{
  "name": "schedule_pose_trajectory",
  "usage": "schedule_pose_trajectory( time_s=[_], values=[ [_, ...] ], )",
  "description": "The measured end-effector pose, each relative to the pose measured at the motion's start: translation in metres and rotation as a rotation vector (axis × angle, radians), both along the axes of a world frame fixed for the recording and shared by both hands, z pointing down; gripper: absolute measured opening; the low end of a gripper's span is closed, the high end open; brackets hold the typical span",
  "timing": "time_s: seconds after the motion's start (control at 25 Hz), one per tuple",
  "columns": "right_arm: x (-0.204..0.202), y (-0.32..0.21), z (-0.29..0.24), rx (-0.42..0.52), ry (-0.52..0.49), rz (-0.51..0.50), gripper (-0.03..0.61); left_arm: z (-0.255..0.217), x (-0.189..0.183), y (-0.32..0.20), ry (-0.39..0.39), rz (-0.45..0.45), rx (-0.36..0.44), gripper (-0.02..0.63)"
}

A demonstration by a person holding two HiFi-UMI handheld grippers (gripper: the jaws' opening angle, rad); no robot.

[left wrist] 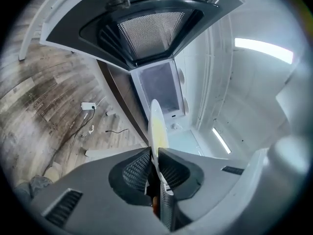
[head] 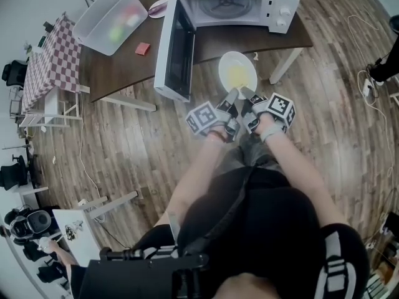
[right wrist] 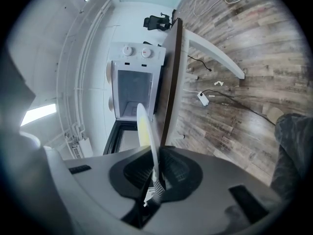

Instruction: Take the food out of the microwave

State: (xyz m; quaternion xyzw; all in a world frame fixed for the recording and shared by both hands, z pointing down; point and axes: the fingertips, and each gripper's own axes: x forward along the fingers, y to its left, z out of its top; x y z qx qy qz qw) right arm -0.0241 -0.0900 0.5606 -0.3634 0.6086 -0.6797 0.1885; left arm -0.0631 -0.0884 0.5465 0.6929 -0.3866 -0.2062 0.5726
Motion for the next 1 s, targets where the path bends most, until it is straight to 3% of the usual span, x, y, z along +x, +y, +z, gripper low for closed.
schedule_pose_trajectory(
  time_s=[1.0],
  values=[
    [0.008, 0.046, -0.001, -0.015, -0.026, 0.009, 0.031, -0.002, 0.009, 0.045, 0.004, 0.008, -0.008, 0.044]
  ],
)
